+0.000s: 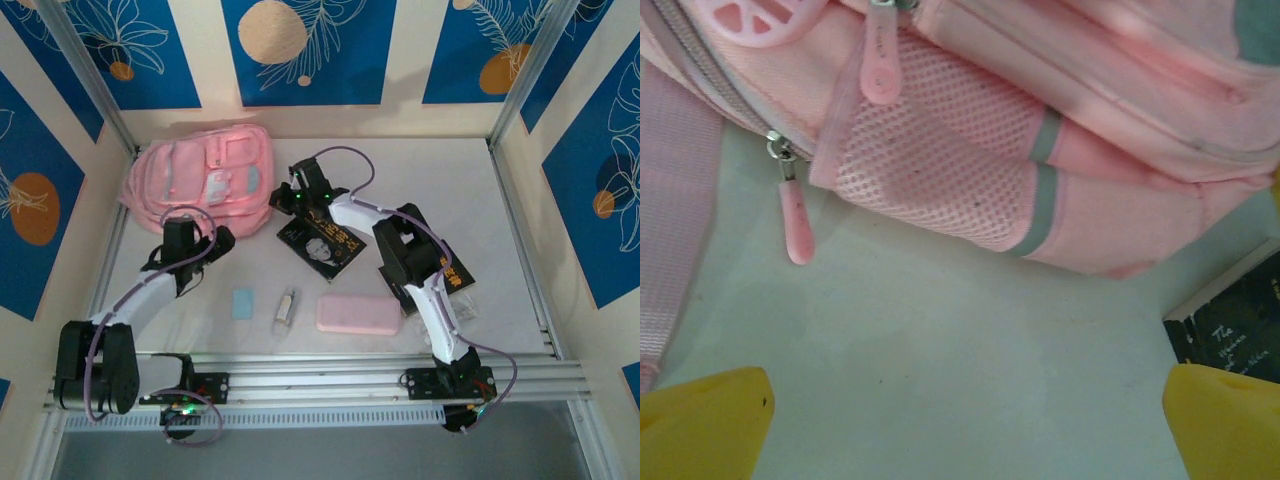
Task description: Pack the student bag
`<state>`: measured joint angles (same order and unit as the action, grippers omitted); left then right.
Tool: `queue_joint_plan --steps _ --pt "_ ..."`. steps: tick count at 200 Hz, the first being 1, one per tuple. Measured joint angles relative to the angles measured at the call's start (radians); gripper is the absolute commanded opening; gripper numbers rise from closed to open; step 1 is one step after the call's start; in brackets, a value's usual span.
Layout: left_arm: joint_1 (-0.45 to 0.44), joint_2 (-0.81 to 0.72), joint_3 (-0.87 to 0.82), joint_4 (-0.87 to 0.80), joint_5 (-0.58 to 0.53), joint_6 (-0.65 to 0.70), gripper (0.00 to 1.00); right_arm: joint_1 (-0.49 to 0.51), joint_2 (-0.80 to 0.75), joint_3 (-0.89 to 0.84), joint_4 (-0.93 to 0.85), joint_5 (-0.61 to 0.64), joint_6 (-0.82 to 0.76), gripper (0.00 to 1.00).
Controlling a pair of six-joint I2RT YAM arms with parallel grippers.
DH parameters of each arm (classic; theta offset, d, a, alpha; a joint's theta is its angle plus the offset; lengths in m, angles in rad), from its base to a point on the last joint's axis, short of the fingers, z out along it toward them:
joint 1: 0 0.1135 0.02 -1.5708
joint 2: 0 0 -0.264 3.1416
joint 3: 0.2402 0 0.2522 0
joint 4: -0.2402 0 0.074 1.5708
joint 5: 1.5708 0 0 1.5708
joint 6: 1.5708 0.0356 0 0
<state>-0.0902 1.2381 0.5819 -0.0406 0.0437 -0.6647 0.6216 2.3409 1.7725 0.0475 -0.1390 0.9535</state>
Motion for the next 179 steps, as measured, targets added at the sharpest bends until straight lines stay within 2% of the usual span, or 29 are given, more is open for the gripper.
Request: queue_joint_plan --steps 25,78,100,111,133,140,155,179 --pt "0.0 0.043 0.0 0.036 -0.01 -0.015 1.0 -0.013 -0.046 -0.034 0.002 -0.001 -0.023 0.0" --pt "0.0 0.145 0.06 0.141 -0.017 -0.044 1.0 -0.092 -0.305 -0.189 0.048 -0.023 -0.072 0.0" --pt "0.0 0.188 0.084 0.193 -0.004 -0.053 1.0 -0.127 -0.358 -0.202 0.052 -0.031 -0.093 0.0" --pt "0.0 0.199 0.085 0.213 0.004 -0.062 1.0 -0.14 -0.356 -0.202 0.06 -0.046 -0.098 0.11" --pt "0.0 0.205 0.085 0.226 0.01 -0.071 1.0 -0.145 -0.306 -0.197 0.064 -0.074 -0.117 0.47" --pt "0.0 0.205 0.085 0.229 0.01 -0.071 1.0 -0.14 -0.281 -0.189 0.063 -0.08 -0.119 0.55" --pt "0.0 0.205 0.085 0.231 0.01 -0.071 1.0 -0.124 -0.209 -0.154 0.063 -0.092 -0.131 0.62" --pt "0.0 0.202 0.085 0.227 0.021 -0.071 1.0 -0.086 -0.09 -0.066 0.056 -0.109 -0.133 0.64"
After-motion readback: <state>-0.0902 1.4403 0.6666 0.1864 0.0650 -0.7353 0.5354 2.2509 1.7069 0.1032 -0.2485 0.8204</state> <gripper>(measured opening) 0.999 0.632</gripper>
